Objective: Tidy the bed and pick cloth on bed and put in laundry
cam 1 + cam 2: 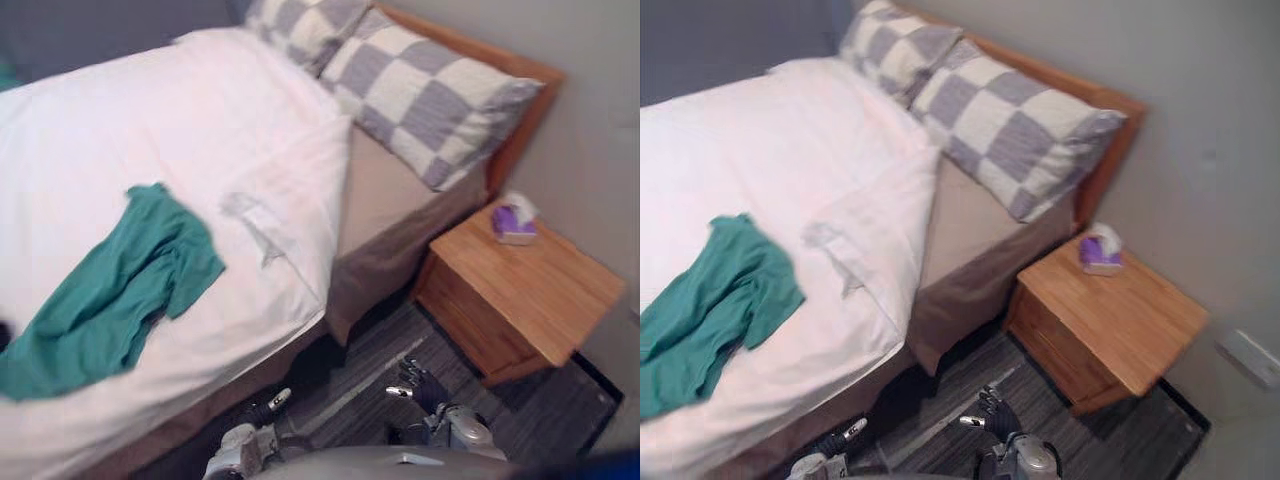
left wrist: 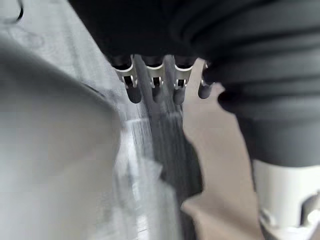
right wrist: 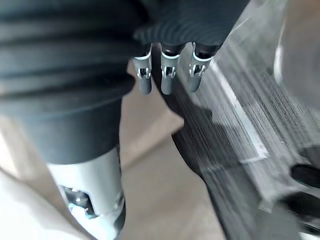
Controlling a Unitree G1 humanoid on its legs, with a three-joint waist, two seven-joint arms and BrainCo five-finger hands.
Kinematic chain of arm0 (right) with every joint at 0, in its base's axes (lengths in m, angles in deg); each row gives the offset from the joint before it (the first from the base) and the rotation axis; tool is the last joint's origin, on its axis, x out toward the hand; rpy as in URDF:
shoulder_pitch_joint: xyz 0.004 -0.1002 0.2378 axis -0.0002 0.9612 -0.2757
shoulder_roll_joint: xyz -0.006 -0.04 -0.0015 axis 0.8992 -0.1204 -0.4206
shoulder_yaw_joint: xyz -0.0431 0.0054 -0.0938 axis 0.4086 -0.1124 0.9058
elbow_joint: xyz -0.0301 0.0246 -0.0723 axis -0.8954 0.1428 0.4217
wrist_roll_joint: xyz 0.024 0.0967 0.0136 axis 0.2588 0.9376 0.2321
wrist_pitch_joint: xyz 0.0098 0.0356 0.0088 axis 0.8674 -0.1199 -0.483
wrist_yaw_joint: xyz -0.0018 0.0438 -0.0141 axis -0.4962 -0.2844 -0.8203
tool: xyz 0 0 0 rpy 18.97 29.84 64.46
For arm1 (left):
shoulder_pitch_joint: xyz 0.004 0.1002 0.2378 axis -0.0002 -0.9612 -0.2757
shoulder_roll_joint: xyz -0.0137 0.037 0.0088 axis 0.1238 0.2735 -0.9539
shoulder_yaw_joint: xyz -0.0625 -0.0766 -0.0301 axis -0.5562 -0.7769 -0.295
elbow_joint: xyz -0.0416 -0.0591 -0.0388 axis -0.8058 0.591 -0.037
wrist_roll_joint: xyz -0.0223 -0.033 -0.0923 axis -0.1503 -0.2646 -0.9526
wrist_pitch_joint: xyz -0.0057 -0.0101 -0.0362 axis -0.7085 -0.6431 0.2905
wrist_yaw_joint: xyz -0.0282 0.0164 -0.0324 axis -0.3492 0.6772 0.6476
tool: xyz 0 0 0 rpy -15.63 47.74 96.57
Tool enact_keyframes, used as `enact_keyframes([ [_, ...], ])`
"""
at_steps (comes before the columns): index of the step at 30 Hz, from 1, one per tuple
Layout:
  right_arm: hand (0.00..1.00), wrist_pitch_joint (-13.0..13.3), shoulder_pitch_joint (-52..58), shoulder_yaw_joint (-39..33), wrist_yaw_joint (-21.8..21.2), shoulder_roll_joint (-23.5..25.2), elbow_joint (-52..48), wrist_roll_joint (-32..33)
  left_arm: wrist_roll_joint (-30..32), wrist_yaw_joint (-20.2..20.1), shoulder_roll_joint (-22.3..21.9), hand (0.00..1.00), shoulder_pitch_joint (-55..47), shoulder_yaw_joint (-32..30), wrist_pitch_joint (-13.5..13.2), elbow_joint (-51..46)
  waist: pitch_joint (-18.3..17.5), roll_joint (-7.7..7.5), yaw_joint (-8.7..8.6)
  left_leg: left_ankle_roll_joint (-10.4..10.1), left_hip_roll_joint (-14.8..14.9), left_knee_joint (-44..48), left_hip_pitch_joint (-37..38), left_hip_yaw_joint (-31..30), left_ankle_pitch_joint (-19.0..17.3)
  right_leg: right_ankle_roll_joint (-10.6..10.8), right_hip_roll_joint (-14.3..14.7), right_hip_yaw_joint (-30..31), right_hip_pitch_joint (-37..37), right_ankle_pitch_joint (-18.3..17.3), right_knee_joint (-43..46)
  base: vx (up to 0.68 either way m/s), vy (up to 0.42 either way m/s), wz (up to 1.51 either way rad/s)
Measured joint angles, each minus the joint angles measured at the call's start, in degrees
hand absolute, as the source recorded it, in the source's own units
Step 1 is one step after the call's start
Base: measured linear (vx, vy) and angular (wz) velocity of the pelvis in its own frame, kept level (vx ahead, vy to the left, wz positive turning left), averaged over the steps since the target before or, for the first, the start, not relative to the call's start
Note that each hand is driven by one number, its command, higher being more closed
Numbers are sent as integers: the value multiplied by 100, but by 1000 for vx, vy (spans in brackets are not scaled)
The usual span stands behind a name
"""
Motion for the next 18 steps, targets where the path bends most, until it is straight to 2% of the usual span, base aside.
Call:
enact_keyframes([
  [1,0,-3,19,-53,34,-2,-4,80,49,-21,-7,0,10,112,-121,-4,0,33,1,21,117,-135,2,711,-94,1,-82,-226,211,0,-86,205,-11,113],
  [2,0,-1,19,-191,64,5,-63,106,47,-36,-18,0,-13,147,-218,6,30,101,-11,83,93,-609,20,1475,-17,9,-196,-455,339,3,-105,180,28,105],
  [3,0,0,29,-251,72,6,-87,106,44,-52,-47,0,-38,177,-251,14,32,135,-22,220,83,-830,20,1765,56,18,-213,-532,349,7,-95,130,78,99],
  [4,0,-3,52,-361,105,11,-76,100,45,-116,-12,0,-57,251,-362,58,7,110,-36,316,-26,-1276,186,2102,47,117,-290,-610,333,39,-113,125,130,85],
  [5,0,-2,29,-431,121,50,-58,90,45,-180,63,0,-70,365,-472,58,34,34,-23,546,-374,-2021,421,2126,195,236,-374,-627,338,120,-190,125,132,88],
  [8,0,-8,10,-608,236,165,87,76,46,-281,198,0,-87,408,-643,89,46,-218,9,671,-834,-3002,750,2030,617,346,-547,-637,425,272,-293,129,81,46],
  [10,0,-28,23,-823,382,231,108,103,46,-302,220,0,-86,408,-662,141,46,-276,5,680,-910,-3294,982,2015,692,401,-582,-628,481,318,-136,137,51,17],
  [13,0,-1,31,-1029,542,268,106,367,195,-429,309,0,-75,528,-630,238,14,-338,-29,673,-987,-3612,1212,1882,740,452,-793,-499,-19,373,1172,94,28,18],
  [14,0,11,41,-1145,593,281,106,526,236,-475,353,0,-63,577,-569,247,-12,-384,-69,682,-981,-3700,1263,1757,751,410,-863,-280,-325,527,1818,108,-47,54],
  [15,0,48,76,-1296,697,292,94,736,272,-475,400,0,11,581,-440,315,-7,-355,-155,685,-872,-3738,1267,1622,771,378,-778,118,-705,94,2267,123,-69,58],
  [17,0,106,160,-1469,869,285,74,951,249,-460,422,0,60,579,-297,360,-6,-353,-149,641,-740,-3749,1272,1473,795,307,-558,421,-919,-258,2032,96,-115,55],
  [18,0,170,254,-1643,1030,297,73,1205,200,-437,428,0,83,559,-221,413,-6,-348,-154,565,-646,-3749,1277,1422,819,281,-378,737,-1025,-258,1528,85,-131,39],
])
